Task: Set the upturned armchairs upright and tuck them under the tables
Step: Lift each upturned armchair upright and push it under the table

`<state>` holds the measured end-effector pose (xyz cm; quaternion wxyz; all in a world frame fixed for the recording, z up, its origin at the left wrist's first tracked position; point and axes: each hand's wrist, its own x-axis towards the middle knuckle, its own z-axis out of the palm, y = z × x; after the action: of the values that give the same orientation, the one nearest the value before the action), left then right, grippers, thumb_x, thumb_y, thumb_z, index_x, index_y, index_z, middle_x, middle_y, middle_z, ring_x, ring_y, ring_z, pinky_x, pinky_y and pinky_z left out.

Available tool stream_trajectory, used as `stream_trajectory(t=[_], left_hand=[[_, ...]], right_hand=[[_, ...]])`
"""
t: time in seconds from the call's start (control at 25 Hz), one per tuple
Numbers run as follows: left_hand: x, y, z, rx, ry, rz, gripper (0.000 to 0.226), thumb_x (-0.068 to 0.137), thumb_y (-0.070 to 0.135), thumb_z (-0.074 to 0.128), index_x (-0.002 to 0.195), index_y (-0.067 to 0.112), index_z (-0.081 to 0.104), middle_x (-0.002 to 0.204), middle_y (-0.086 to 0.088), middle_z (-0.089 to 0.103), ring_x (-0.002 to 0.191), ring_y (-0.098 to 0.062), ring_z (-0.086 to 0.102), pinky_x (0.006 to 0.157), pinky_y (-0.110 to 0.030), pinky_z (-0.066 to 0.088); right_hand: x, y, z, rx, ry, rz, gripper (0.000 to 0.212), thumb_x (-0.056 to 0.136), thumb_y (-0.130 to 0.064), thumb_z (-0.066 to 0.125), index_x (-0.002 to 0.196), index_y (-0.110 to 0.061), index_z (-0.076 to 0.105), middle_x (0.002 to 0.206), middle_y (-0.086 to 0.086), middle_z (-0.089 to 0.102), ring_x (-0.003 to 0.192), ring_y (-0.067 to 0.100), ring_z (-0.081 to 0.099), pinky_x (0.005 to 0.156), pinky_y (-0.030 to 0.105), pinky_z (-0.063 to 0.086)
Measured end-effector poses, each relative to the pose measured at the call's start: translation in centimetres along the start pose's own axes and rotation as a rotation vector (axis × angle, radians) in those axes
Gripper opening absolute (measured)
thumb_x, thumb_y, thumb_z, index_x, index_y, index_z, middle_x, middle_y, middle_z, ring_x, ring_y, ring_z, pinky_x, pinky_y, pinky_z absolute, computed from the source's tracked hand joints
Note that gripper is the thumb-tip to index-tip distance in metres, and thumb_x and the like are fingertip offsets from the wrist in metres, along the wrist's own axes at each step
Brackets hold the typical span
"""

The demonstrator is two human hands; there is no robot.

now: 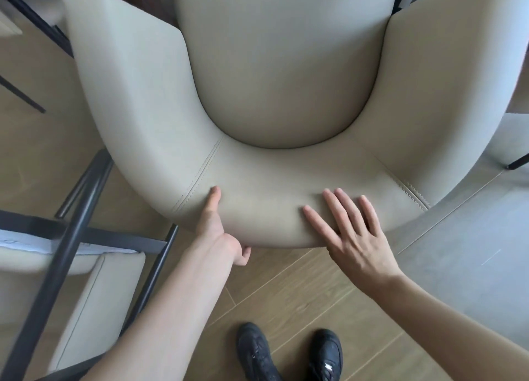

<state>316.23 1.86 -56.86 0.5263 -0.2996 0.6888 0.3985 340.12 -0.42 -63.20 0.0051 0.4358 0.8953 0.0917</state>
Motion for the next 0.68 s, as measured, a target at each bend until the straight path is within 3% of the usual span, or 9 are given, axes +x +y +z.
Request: stream_trajectory(t=[0.16, 0.24, 0.32, 0.36, 0.44, 0.52, 0.6, 0.68], left_hand=[[-2.3, 1.5, 1.5, -0.066, -0.078, 0.056, 0.065, 0.062, 0.061, 0.087, 0.110, 0.027, 0.059, 0.114, 0.003, 0.067, 0.100, -0.025, 0.061, 0.095, -0.042, 0.041], [-2.9, 1.5, 1.8, -0.174, -0.109, 0.147, 0.076, 0.066, 0.056, 0.087, 0.127, 0.024, 0.055, 0.122, 0.001, 0.065, 0.091, -0.020, 0.061, 0.087, -0.041, 0.045], [-3.3, 0.4, 1.4, -0.257, -0.068, 0.336, 0.089, 0.069, 0.054, 0.088, 0.136, 0.017, 0.042, 0.131, -0.001, 0.057, 0.101, -0.019, 0.061, 0.091, -0.038, 0.049], [-3.5, -0.1, 0.9, -0.240, -0.010, 0.540, 0.087, 0.068, 0.053, 0.088, 0.131, 0.018, 0.039, 0.128, 0.001, 0.051, 0.106, -0.018, 0.058, 0.097, -0.035, 0.049], [-4.2, -0.7, 0.1, 0.059, 0.022, 1.164, 0.077, 0.065, 0.053, 0.086, 0.117, 0.025, 0.037, 0.121, 0.005, 0.042, 0.114, -0.014, 0.051, 0.105, -0.026, 0.042], [-4.1, 0.5, 0.4, 0.578, -0.092, 1.681, 0.074, 0.062, 0.053, 0.082, 0.120, 0.026, 0.044, 0.123, 0.008, 0.044, 0.119, -0.012, 0.046, 0.105, -0.020, 0.033], [-3.8, 2.7, 2.1, 1.185, -0.192, 1.826, 0.088, 0.061, 0.057, 0.082, 0.135, 0.023, 0.047, 0.132, 0.007, 0.051, 0.126, -0.018, 0.045, 0.112, -0.031, 0.026], [-3.7, 4.3, 3.7, 1.639, -0.180, 1.834, 0.105, 0.061, 0.066, 0.079, 0.150, 0.029, 0.035, 0.150, 0.011, 0.044, 0.141, -0.014, 0.035, 0.121, -0.037, 0.007]], right_hand=[[4.6, 2.3, -1.8, 0.051, 0.060, 0.143, 0.091, 0.072, -0.012, 0.075, 0.152, -0.003, 0.034, 0.155, 0.029, 0.035, 0.144, 0.045, 0.033, 0.120, 0.057, 0.016], [6.4, 3.3, -3.2, 0.050, 0.030, 0.126, 0.093, 0.064, -0.019, 0.081, 0.145, 0.003, 0.041, 0.150, 0.028, 0.043, 0.140, 0.047, 0.039, 0.118, 0.061, 0.019], [7.8, 4.7, -4.2, 0.040, -0.001, 0.078, 0.091, 0.058, -0.023, 0.083, 0.138, 0.004, 0.049, 0.141, 0.025, 0.053, 0.134, 0.045, 0.048, 0.115, 0.062, 0.026], [8.3, 5.2, -4.7, 0.038, -0.015, 0.062, 0.091, 0.055, -0.025, 0.083, 0.135, 0.004, 0.052, 0.137, 0.023, 0.056, 0.130, 0.043, 0.051, 0.113, 0.062, 0.030], [9.5, 5.9, -5.7, 0.042, -0.064, 0.034, 0.091, 0.050, -0.030, 0.085, 0.130, 0.003, 0.055, 0.131, 0.019, 0.059, 0.125, 0.040, 0.055, 0.110, 0.061, 0.034], [10.6, 6.3, -6.4, 0.040, -0.086, 0.019, 0.089, 0.047, -0.031, 0.084, 0.125, 0.001, 0.056, 0.127, 0.016, 0.061, 0.120, 0.038, 0.057, 0.108, 0.060, 0.036], [11.4, 6.9, -7.1, 0.042, -0.088, 0.019, 0.086, 0.045, -0.031, 0.083, 0.122, 0.000, 0.058, 0.123, 0.015, 0.062, 0.115, 0.037, 0.059, 0.106, 0.060, 0.038], [11.9, 7.4, -7.4, 0.032, -0.118, -0.009, 0.087, 0.044, -0.034, 0.083, 0.121, 0.000, 0.058, 0.120, 0.014, 0.063, 0.111, 0.037, 0.060, 0.104, 0.059, 0.039]])
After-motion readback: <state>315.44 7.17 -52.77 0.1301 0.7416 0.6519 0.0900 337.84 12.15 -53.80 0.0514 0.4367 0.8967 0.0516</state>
